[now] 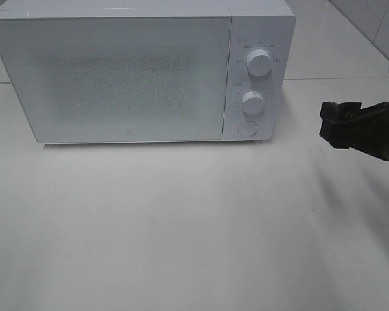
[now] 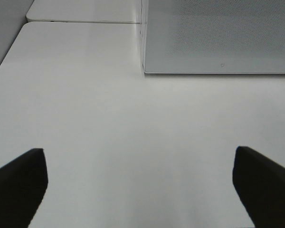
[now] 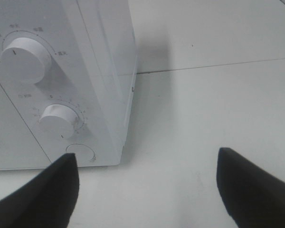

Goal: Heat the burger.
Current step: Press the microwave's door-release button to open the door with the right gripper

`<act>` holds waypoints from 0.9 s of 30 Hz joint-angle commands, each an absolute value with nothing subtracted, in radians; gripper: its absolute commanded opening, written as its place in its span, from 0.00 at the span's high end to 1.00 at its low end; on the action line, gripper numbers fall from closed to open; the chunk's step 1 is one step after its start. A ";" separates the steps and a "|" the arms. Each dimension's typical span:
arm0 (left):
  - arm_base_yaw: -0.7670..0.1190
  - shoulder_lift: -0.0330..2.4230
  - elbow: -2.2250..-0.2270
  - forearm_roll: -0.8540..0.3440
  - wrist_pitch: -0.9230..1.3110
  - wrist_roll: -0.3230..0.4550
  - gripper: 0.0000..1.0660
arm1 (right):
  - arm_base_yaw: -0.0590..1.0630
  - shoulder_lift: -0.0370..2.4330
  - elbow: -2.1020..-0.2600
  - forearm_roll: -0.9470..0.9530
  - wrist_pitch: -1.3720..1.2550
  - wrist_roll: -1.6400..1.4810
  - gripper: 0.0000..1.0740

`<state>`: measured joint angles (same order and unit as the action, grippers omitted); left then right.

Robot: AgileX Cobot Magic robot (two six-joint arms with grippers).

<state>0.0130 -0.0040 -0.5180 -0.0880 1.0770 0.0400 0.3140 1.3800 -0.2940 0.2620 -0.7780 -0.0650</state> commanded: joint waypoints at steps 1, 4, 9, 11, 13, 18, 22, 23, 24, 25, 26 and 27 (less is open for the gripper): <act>0.017 -0.020 -0.515 -0.093 1.068 0.042 0.08 | 0.423 1.377 -0.284 0.453 -0.854 -0.219 0.29; 0.017 -0.020 -0.515 -0.093 1.068 0.042 0.08 | 0.498 1.377 -0.284 0.542 -0.891 -0.288 0.29; 0.017 -0.020 -0.515 -0.093 1.068 0.042 0.08 | 0.600 1.377 -0.285 0.682 -0.956 -0.363 0.29; 0.017 -0.020 -0.515 -0.093 1.068 0.042 0.08 | 0.620 1.377 -0.285 0.706 -0.963 -0.372 0.29; 0.017 -0.020 -0.515 -0.093 1.068 0.042 0.08 | 0.690 1.387 -0.286 0.775 -1.000 -0.399 0.29; 0.017 -0.020 -0.515 -0.093 1.068 0.042 0.08 | 0.749 1.455 -0.287 0.826 -1.037 -0.401 0.29; 0.017 -0.020 -0.515 -0.093 1.068 0.042 0.08 | 0.818 1.541 -0.289 0.886 -1.073 -0.392 0.29; 0.017 -0.020 -0.515 -0.093 1.068 0.042 0.08 | 0.818 1.541 -0.289 0.886 -1.073 -0.392 0.29; 0.017 -0.020 -0.515 -0.093 1.068 0.042 0.08 | 0.843 1.572 -0.295 0.916 -1.086 -0.392 0.29; 0.017 -0.020 -0.515 -0.093 1.068 0.042 0.08 | 0.843 1.572 -0.295 0.916 -1.086 -0.392 0.29; 0.017 -0.020 -0.515 -0.093 1.068 0.042 0.08 | 0.856 1.585 -0.301 0.929 -1.090 -0.392 0.29; 0.017 -0.020 -0.515 -0.093 1.068 0.042 0.08 | 0.872 1.606 -0.319 0.940 -1.088 -0.392 0.29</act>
<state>0.0130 -0.0040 -0.5180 -0.0880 1.0770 0.0400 0.8490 1.5820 -0.2950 0.9170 -1.0680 -0.3880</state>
